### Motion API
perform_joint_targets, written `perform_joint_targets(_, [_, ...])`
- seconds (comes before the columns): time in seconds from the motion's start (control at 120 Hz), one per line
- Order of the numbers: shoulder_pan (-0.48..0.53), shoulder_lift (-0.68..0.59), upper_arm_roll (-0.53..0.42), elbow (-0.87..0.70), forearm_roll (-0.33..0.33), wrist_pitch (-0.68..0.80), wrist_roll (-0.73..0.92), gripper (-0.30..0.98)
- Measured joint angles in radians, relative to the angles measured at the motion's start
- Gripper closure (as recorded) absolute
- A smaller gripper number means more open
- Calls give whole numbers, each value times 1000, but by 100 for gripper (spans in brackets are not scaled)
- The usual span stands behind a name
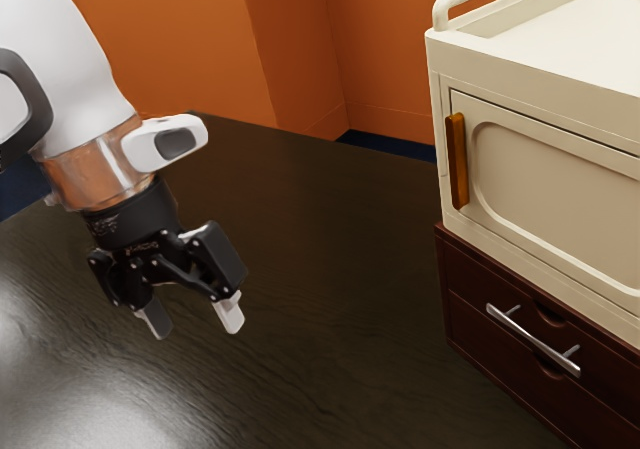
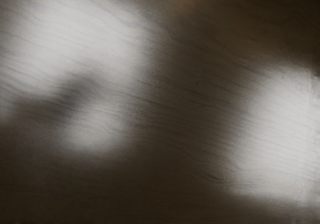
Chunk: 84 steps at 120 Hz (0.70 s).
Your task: Pull the drawer handle with one arm to open the drawer
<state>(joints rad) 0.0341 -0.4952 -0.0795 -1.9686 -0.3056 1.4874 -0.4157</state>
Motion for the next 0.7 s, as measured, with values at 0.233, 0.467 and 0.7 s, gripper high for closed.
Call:
perform_joint_targets(0.233, [12, 2, -125, -108, -91, 257, -369, 2])
perform_joint_targets(0.467, [89, 7, -260, -164, -77, 474, -666, 3])
perform_joint_targets(0.7, [79, 87, -320, -167, 3, 664, -867, 3])
